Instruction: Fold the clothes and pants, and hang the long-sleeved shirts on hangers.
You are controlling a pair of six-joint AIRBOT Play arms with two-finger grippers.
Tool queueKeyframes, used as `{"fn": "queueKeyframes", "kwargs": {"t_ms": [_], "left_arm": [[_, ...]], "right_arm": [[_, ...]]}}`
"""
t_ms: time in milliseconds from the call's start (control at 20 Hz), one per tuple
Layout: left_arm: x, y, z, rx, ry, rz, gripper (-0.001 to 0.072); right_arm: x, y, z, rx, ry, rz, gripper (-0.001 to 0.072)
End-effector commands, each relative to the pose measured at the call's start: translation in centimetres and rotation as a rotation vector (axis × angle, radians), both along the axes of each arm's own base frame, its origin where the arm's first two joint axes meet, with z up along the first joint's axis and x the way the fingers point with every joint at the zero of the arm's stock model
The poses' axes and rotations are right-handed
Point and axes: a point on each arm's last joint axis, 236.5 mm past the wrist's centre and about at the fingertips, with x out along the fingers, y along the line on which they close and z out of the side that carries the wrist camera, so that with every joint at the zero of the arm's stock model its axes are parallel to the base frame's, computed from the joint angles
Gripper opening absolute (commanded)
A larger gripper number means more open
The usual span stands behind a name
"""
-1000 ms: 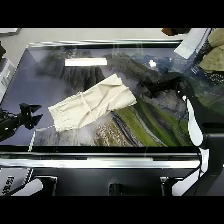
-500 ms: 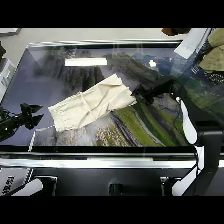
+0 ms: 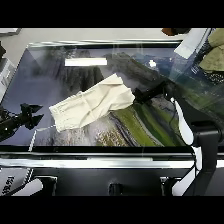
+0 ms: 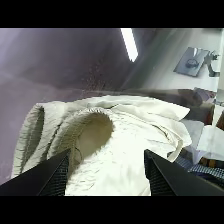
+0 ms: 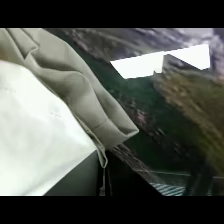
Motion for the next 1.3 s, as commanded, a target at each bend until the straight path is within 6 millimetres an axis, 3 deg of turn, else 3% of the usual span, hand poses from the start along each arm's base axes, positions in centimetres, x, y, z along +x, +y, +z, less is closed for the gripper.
{"fn": "queueKeyframes", "kwargs": {"t_ms": [0, 250, 400, 550, 700, 800, 900, 1100, 1150, 1250], "left_arm": [[-0.2, -0.5, 0.4, -0.013, -0.004, -0.022, 0.0533], [-1.0, -1.8, 1.9, 0.020, -0.047, -0.103, 0.0532], [-2.4, -2.5, 2.1, 0.084, -0.035, -0.174, 0.0532], [-4.4, -3.5, 2.5, 0.155, -0.020, -0.266, 0.0532], [-5.1, -6.5, 3.9, 0.190, -0.054, -0.369, 0.0532], [-5.3, -9.3, 4.4, 0.197, -0.073, -0.440, 0.0532], [-5.3, -11.6, 4.4, 0.189, -0.072, -0.486, 0.0532], [-4.3, -13.3, 4.4, 0.219, -0.099, -0.486, 0.0532], [-4.1, -13.6, 4.6, 0.218, -0.107, -0.485, 0.0532], [-4.1, -14.3, 4.7, 0.217, -0.116, -0.497, 0.0532]], "right_arm": [[-2.6, -3.4, 1.3, -0.165, 0.058, 0.045, 0.0019], [-8.5, -6.2, 5.1, -0.288, 0.168, 0.221, 0.0019], [-11.7, -7.4, 6.4, -0.329, 0.189, 0.221, 0.0019], [-17.3, -7.9, 5.1, -0.320, 0.238, 0.175, 0.0019], [-21.8, -8.3, 2.8, -0.312, 0.213, 0.075, 0.0018], [-22.0, -8.1, 2.0, -0.290, 0.131, 0.022, 0.0019], [-20.4, -7.5, 2.1, -0.261, 0.069, -0.024, 0.0019], [-18.7, -8.0, 2.2, -0.260, 0.033, -0.131, 0.0032], [-18.5, -8.4, 2.1, -0.273, 0.031, -0.154, 0.0132], [-18.2, -8.9, 2.6, -0.288, 0.035, -0.179, 0.0256]]}}
